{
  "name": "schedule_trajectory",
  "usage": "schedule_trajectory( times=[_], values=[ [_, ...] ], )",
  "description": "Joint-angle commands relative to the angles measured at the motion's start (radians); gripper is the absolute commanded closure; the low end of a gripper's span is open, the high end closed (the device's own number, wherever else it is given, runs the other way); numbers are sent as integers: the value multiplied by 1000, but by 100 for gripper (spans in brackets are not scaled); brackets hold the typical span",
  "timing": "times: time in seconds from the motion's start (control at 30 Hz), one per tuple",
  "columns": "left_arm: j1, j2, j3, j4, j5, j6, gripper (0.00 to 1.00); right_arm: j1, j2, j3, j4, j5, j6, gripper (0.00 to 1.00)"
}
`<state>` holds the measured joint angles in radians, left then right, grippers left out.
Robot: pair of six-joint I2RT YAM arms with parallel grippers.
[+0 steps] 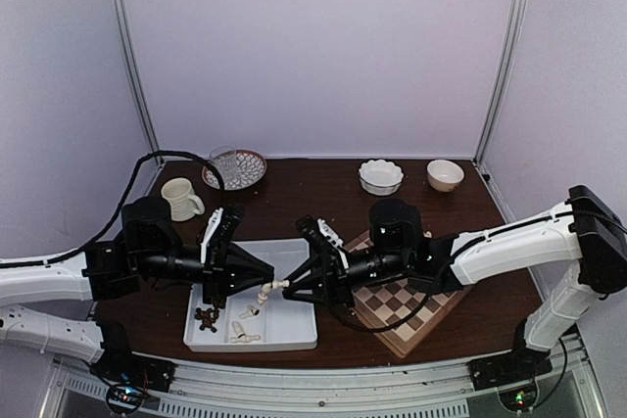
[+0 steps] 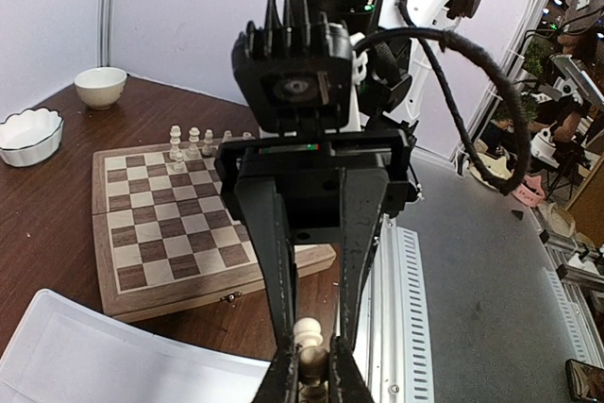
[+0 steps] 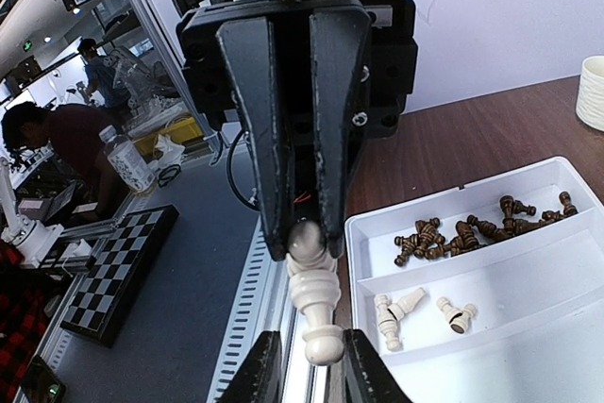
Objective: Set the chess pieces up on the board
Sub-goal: Pick up the pawn from the chess pile.
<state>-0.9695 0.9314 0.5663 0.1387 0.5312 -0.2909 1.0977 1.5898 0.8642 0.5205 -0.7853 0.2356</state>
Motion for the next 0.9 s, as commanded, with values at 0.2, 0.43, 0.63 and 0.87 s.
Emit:
schedule_trajectory(
  times=[0.2, 0.43, 0.63, 0.87],
  values=[
    [3, 9, 0, 59, 1, -7, 99, 8, -15, -1, 76, 20, 26, 72],
    [3, 9, 0, 59, 2, -7, 99, 8, -19, -1, 79, 25, 29, 81],
    [4, 3, -2, 57, -2, -5, 99, 8, -22, -1, 73, 29, 22, 88],
    [4, -22, -3, 37, -31, 5, 100, 8, -65, -18, 30, 86, -5, 93]
  ],
)
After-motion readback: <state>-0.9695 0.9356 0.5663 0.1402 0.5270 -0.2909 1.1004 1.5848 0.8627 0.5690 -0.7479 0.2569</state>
